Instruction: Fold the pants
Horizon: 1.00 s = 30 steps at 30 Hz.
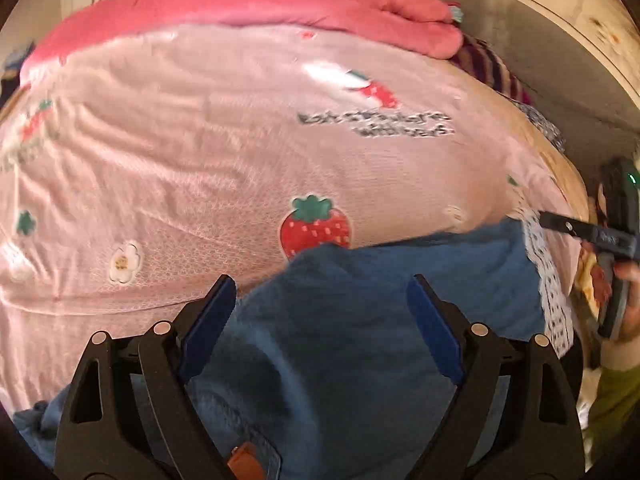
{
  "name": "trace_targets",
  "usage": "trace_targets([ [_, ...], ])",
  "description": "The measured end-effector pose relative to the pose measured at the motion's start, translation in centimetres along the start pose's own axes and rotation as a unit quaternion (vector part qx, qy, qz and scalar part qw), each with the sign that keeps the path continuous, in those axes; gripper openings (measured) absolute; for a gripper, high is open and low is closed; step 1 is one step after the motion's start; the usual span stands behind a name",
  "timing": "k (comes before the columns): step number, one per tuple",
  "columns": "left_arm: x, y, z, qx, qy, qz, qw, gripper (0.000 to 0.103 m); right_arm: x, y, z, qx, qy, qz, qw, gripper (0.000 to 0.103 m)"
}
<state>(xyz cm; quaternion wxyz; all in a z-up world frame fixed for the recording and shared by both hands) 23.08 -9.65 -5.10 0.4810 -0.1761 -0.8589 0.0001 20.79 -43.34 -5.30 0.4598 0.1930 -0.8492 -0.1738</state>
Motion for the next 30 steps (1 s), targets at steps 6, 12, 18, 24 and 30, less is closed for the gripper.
trace_targets([
  [6,-2.0,0.1,0.1,-0.006,0.008,-0.005,0.9999,0.08,-1.4,0.4,-0.5,0.004,0.011,-0.012,1.0,0.061],
  [12,-4.3,-0.1,0.0,-0.021,0.022,-0.016,0.9994,0.042,-2.3,0.0,-0.1,0.012,0.006,0.013,1.0,0.022],
  [18,-4.4,-0.6,-0.7,-0.019,0.012,0.005,0.9997,0.012,-0.1,0.0,0.3,0.018,-0.033,0.013,0.999,0.015],
  [24,-5.1,-0.9,-1.3,-0.041,-0.001,-0.024,0.9989,0.011,-1.4,0.0,0.8,0.043,-0.028,0.068,0.996,0.015],
  [30,-5.5,-0.7,-1.1,-0.049,-0.008,-0.035,0.9981,0.011,-2.6,-0.7,1.4,0.042,-0.029,0.084,0.995,0.016],
])
Point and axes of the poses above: each gripper's, at about its wrist camera, not at the fingertips, and x roughly against the way its jaws point, y to its left, z to its underside, the point moved 5 cm from there along -x, roughly the way its jaws point, and after that the axes turned 5 degrees about -z, right-handed, at the moved point
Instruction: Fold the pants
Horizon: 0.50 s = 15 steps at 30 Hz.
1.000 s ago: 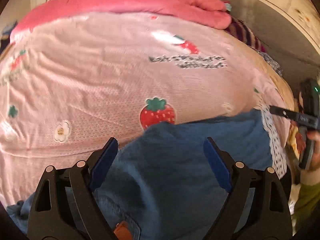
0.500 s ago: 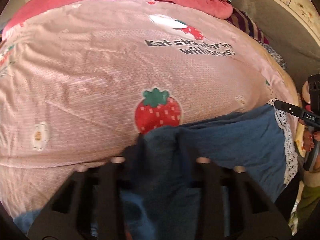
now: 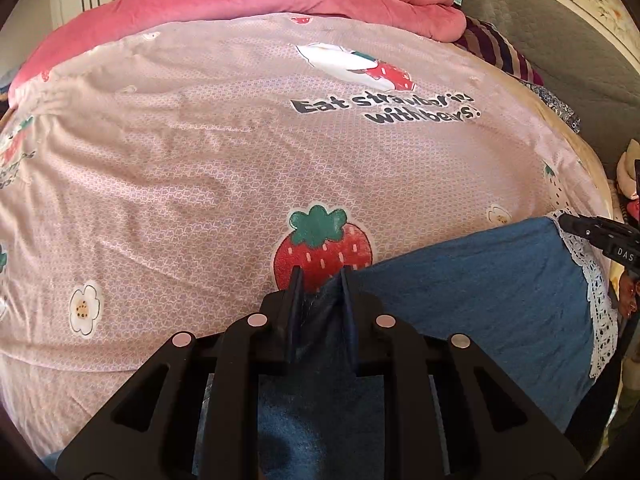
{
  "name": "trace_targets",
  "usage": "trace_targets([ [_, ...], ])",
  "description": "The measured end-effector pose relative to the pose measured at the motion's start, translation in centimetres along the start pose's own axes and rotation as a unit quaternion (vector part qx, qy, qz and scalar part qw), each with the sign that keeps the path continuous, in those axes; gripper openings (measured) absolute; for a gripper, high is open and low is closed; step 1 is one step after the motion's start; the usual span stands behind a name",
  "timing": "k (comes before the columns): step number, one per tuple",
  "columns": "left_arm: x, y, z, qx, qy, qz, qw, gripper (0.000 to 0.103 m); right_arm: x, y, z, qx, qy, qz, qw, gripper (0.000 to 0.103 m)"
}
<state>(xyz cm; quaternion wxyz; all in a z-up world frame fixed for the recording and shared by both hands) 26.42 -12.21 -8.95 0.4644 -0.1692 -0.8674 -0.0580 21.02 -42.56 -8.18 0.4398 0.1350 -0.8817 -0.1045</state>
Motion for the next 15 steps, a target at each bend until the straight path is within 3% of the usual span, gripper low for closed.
trace_targets([
  [4,0.1,0.0,0.0,-0.005,-0.006,-0.002,1.0,0.012,0.4,0.0,0.2,-0.001,-0.006,0.012,1.0,0.02],
  [9,3.2,0.7,0.0,0.012,-0.048,-0.003,0.9988,0.015,3.5,0.8,-0.3,-0.003,-0.045,0.014,0.999,0.031],
  [11,5.3,1.7,0.3,0.028,-0.062,-0.021,0.9974,0.015,5.0,1.8,-0.1,0.011,-0.059,0.018,0.998,0.043],
  [12,6.2,2.0,0.5,0.035,-0.07,-0.02,0.9968,0.02,5.5,2.3,0.1,0.017,-0.063,0.015,0.998,0.048],
  [15,10.0,3.2,2.4,0.051,-0.097,-0.035,0.9933,0.038,6.4,4.5,1.0,0.039,-0.067,0.0,0.997,0.049],
])
Point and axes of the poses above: each gripper's, at about its wrist camera, not at the fingertips, and x roughly against the way its jaws point, y to its left, z to its underside, the point moved 5 cm from there along -x, roughly the way its jaws point, and after that the axes turned 5 degrees about -z, right-handed, at the moved point
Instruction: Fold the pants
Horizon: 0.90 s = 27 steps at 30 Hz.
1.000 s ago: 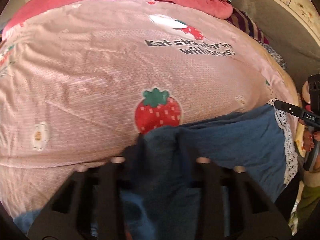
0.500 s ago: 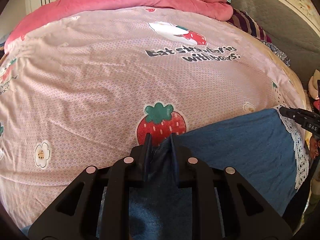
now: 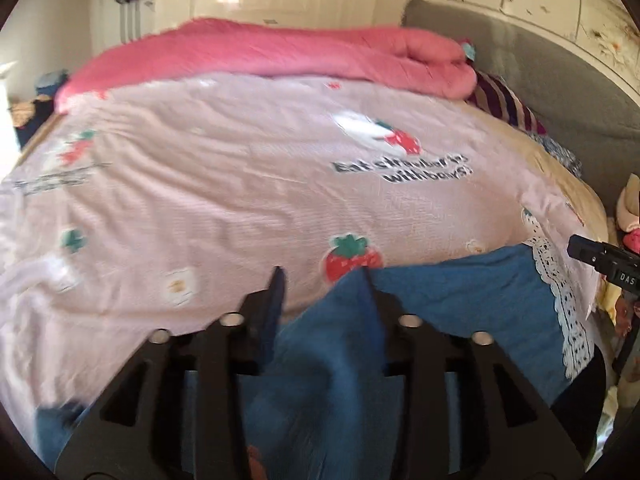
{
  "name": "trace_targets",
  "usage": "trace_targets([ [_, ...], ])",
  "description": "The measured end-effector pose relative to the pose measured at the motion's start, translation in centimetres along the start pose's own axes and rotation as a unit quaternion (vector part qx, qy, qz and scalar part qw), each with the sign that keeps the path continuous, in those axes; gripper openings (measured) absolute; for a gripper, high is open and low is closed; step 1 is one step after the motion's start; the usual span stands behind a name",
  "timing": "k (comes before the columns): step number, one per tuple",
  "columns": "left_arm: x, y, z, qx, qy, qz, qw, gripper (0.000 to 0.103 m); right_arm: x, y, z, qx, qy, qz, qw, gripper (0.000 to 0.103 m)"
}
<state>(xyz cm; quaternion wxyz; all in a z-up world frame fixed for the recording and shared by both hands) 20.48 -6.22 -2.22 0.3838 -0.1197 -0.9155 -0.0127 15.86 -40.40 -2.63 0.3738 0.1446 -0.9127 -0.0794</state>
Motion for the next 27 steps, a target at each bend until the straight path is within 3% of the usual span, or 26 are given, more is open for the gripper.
trace_targets([
  [3,2.8,1.1,2.1,0.017,-0.004,-0.002,0.9998,0.039,0.0,2.6,1.0,0.021,0.005,-0.024,0.999,0.056],
  [6,5.5,2.6,4.5,0.011,-0.018,-0.061,0.9979,0.04,-0.8,5.3,1.9,0.04,0.015,-0.043,0.998,0.058],
  [7,6.0,2.9,5.0,0.018,-0.02,-0.064,0.9976,0.04,-1.1,6.2,2.3,0.046,0.019,-0.051,0.997,0.058],
  [10,5.9,3.0,6.3,0.027,0.0,-0.038,0.9989,0.04,-2.3,8.9,3.2,0.05,0.036,-0.072,0.995,0.061],
  [14,4.8,3.9,6.9,0.026,0.01,-0.071,0.9971,0.043,-2.7,10.8,4.0,0.052,0.044,-0.082,0.994,0.065],
  [18,3.4,6.5,8.1,0.048,0.04,-0.138,0.9885,0.045,-2.6,10.7,4.5,0.034,0.048,-0.079,0.995,0.071],
  [21,3.0,8.2,9.4,0.077,0.061,-0.124,0.9874,0.044,-3.2,9.6,5.0,0.027,0.064,-0.057,0.996,0.072],
  [25,3.1,9.0,9.8,0.084,0.051,-0.112,0.9889,0.04,-4.1,7.0,5.9,-0.003,0.091,-0.023,0.996,0.072],
  [27,3.0,9.2,9.8,0.086,0.05,-0.107,0.9892,0.04,-4.5,6.1,6.4,-0.016,0.097,-0.027,0.995,0.072],
])
Point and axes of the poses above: each gripper's, at about its wrist camera, not at the fingertips, and x roughly against the way its jaws point, y to its left, z to its underside, the point moved 5 cm from there along -x, roughly the way its jaws point, and after that the axes turned 5 degrees about -z, right-handed, at the moved point
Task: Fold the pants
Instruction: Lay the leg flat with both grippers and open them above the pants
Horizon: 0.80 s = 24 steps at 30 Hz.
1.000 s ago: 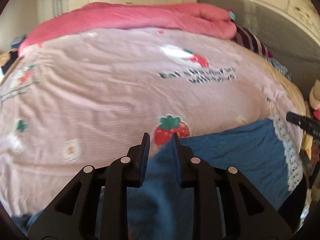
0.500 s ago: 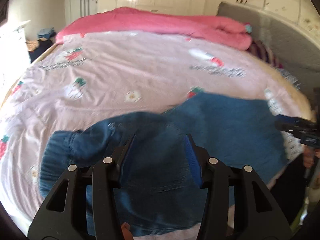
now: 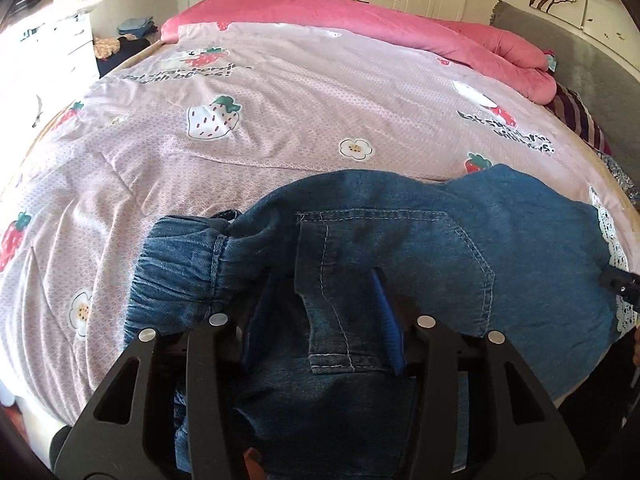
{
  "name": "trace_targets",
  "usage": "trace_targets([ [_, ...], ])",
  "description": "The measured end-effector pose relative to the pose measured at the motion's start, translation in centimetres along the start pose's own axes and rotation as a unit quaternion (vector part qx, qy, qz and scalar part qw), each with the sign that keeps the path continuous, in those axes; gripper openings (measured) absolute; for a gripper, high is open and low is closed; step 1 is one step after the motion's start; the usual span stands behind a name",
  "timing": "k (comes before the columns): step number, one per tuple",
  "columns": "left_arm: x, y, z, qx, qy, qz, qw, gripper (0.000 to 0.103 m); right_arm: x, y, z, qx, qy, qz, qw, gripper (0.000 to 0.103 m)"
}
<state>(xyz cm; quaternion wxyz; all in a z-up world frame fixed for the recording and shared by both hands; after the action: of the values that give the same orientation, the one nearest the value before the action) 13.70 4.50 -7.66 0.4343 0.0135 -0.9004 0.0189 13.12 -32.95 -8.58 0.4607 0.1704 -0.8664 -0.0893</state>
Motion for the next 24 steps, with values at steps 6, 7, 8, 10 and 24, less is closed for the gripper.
trace_targets([
  [6,-0.4,0.4,0.1,0.002,-0.004,0.009,1.0,0.037,-0.3,-0.5,0.5,0.003,-0.002,-0.002,1.0,0.068],
  [7,-0.5,0.4,0.1,0.002,-0.005,0.009,0.9999,0.037,-0.3,-0.6,0.6,0.003,-0.002,-0.003,1.0,0.068],
  [8,-0.5,0.4,0.1,0.002,-0.006,0.009,0.9999,0.036,-0.2,-0.6,0.6,0.0,-0.004,-0.005,1.0,0.068],
  [10,-0.6,0.5,0.1,0.001,-0.009,0.01,0.9999,0.036,-0.1,-0.6,0.6,-0.004,-0.005,-0.011,1.0,0.069],
  [24,6.4,-2.4,-1.8,-0.005,-0.081,0.033,0.9961,0.074,6.0,-1.0,-0.7,-0.032,-0.065,-0.039,0.997,0.087],
])
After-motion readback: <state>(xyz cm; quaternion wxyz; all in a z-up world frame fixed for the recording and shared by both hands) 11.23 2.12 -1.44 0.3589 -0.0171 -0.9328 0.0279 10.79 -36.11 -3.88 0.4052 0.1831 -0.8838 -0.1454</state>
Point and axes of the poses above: each gripper's, at about its wrist camera, not at the fingertips, and x roughly against the way its jaws point, y to its left, z to its underside, the point moved 5 cm from there along -x, roughly the way its jaws point, and after that the axes turned 5 degrees about -z, right-handed, at the moved point
